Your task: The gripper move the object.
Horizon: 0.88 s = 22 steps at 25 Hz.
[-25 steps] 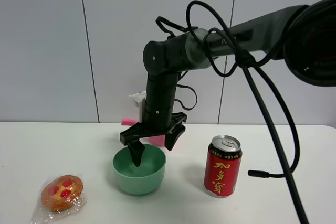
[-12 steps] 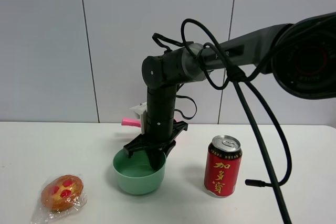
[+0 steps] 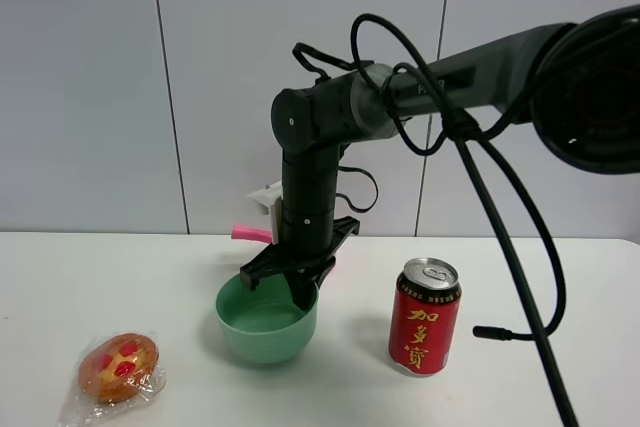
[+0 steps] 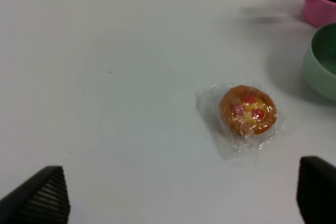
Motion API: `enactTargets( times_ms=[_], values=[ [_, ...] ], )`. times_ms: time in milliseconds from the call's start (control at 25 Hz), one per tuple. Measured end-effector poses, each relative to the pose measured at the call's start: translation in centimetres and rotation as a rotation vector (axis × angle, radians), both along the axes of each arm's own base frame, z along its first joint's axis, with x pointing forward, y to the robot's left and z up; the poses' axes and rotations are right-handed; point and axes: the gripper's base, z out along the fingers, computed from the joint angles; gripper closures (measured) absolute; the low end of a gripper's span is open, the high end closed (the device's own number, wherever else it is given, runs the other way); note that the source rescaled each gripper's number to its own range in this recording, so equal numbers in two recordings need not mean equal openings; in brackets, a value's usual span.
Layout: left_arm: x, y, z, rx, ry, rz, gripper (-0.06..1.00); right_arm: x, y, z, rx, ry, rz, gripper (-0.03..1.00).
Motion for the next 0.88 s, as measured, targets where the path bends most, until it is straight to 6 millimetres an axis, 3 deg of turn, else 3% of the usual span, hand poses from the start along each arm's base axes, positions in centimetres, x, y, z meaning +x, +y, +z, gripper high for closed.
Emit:
enactTargets(
  times_ms=[480,600,880],
  values=[
    [0.0,0.0,0.0,0.0,0.0,0.0,-0.06,-1.2,-1.2,10.3,0.084,-0.138,0.0,0.97],
    [0.0,0.0,0.0,0.0,0.0,0.0,-0.06,-1.3,-2.9,13.8,0.082,-0.204,-0.023,0.97],
    [0.0,0.0,0.0,0.0,0.0,0.0,-0.06,-0.7,-9.4,21.4,0.07,-0.405,-0.156,0.97]
  ],
)
